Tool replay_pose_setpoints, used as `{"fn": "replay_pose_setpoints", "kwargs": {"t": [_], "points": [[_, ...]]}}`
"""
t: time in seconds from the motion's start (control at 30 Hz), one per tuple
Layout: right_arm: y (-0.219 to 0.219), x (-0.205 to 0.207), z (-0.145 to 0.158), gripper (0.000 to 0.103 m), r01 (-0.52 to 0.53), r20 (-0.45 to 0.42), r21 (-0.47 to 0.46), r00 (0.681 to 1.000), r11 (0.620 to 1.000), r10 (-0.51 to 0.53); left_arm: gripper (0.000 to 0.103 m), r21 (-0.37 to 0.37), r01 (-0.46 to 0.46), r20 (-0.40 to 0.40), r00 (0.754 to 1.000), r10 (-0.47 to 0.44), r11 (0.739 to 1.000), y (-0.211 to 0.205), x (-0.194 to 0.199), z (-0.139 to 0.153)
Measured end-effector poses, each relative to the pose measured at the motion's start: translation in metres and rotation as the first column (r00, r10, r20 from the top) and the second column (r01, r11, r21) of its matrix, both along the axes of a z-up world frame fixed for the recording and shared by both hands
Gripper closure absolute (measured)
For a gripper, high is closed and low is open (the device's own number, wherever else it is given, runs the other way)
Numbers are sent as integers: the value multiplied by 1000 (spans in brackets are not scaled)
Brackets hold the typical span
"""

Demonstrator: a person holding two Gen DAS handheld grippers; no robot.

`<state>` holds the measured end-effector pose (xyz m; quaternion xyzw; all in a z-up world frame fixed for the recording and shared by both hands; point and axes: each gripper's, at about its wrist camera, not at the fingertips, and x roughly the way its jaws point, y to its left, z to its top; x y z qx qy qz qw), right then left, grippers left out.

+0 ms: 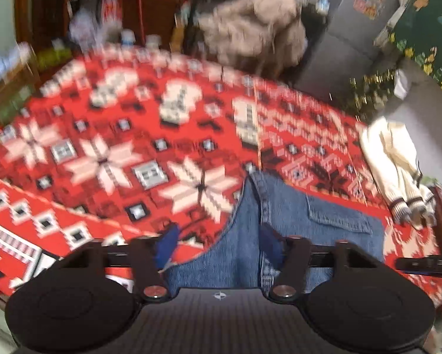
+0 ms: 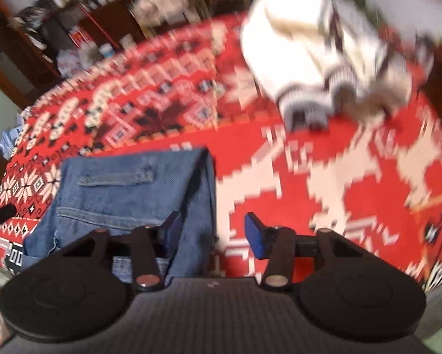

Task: Fold clothes

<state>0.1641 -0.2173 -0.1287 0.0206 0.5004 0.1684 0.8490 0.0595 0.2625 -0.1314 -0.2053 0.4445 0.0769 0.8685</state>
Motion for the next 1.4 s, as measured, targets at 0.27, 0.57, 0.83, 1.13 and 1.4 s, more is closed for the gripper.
{"fn": "replay_pose_setpoints", "kwargs": {"t": [0.27, 0.57, 0.83, 1.13, 1.4], "points": [[-5, 28, -38, 73, 46, -231, 76, 973, 996, -27, 71, -49, 26, -91, 995, -31, 998, 15, 7, -17], [-12, 34, -48, 73, 94, -351, 199, 936, 976, -18, 68, -80, 9, -108, 994, -17, 997, 20, 0, -25], [-8, 36, -49, 79, 100, -331, 189, 943, 977, -32, 66, -94, 32, -109, 993, -42, 995, 22, 4, -27], [4, 31, -44, 91, 65, -252, 122, 967, 990, -32, 60, -116, 86, -134, 986, -101, 990, 22, 14, -30], [-2, 34, -48, 91, 97, -277, 163, 960, 982, -49, 78, 17, 237, -201, 952, -229, 971, -4, 35, -38]]}}
